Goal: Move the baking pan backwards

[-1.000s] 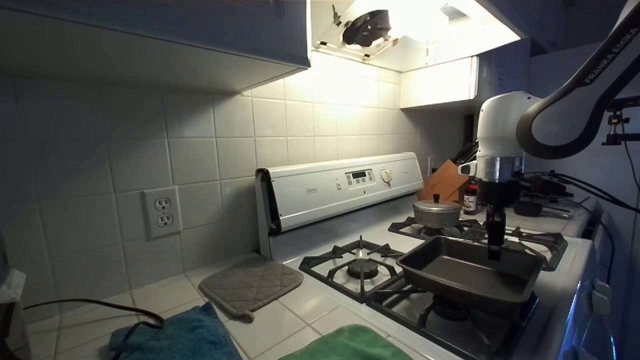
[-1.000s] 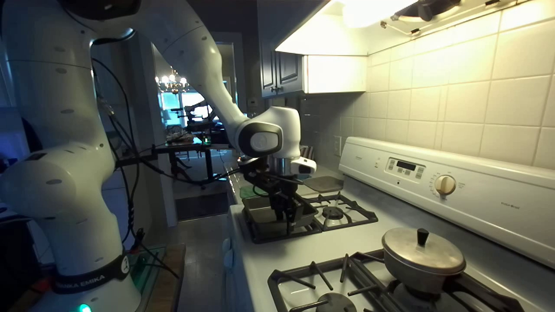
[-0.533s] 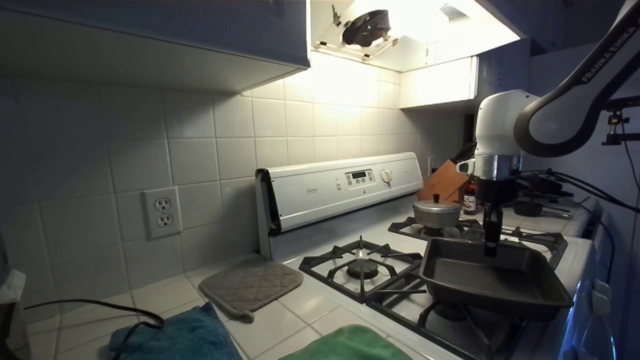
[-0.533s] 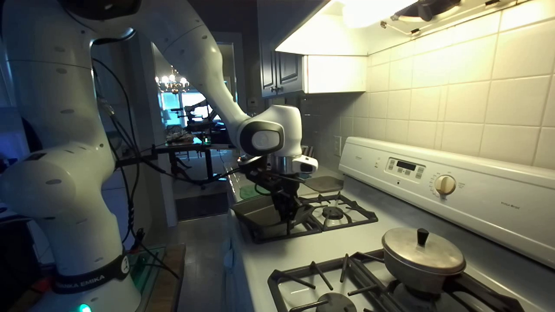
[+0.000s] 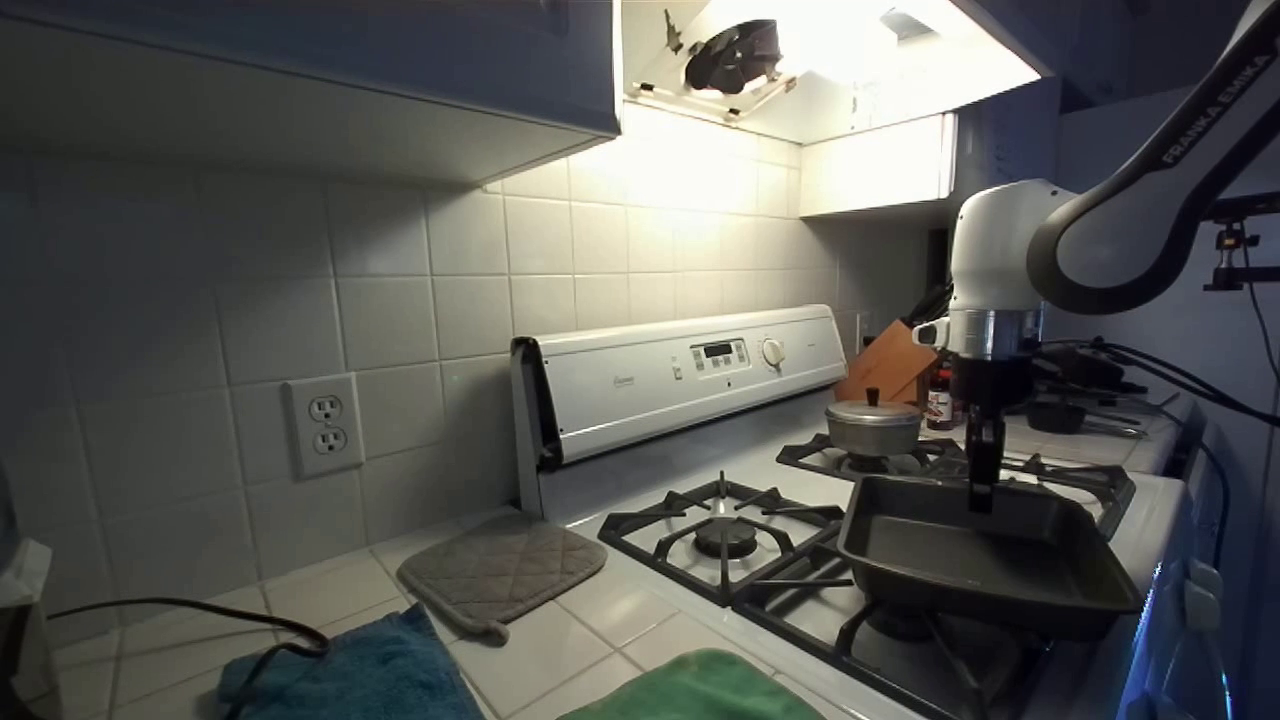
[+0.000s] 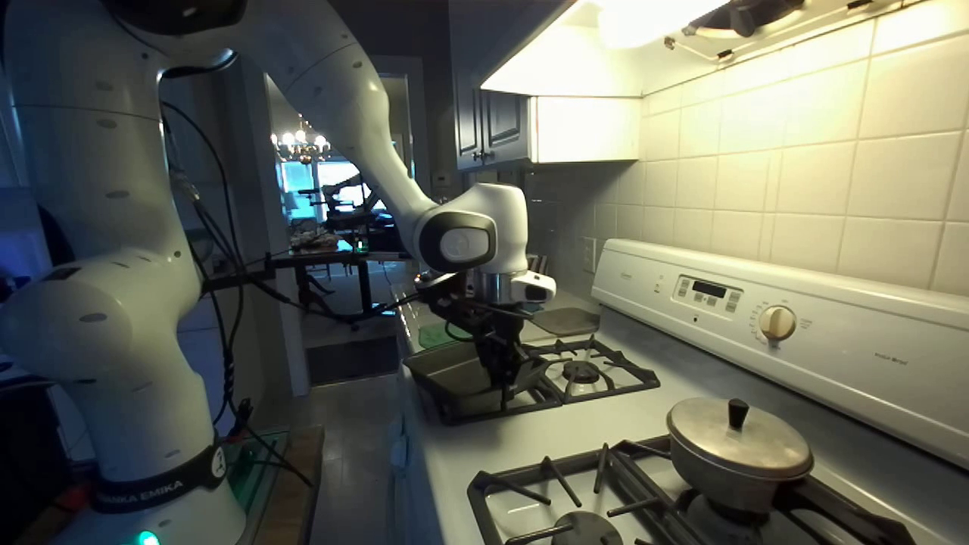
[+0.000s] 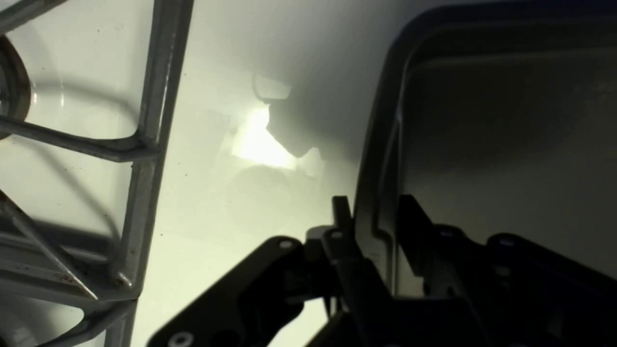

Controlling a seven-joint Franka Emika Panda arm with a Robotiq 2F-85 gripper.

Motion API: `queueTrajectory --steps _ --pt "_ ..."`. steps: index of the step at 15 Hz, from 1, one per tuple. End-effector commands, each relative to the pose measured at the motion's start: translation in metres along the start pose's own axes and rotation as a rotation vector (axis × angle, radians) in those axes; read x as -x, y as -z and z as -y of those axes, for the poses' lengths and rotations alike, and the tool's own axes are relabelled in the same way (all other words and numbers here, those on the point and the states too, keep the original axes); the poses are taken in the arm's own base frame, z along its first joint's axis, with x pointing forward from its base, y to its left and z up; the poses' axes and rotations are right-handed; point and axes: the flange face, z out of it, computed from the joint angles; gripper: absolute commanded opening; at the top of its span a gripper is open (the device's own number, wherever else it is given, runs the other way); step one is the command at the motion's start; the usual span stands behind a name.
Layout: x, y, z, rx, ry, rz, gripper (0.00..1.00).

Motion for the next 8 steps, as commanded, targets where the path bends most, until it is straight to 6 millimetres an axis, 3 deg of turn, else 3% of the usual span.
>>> queueTrajectory --steps 1,8 --pt "-0.005 -0.006 -0.009 0.001 -0.030 0.013 0.07" --pt "-0.014 0.002 -0.031 0.006 -0.102 -0.013 0.07"
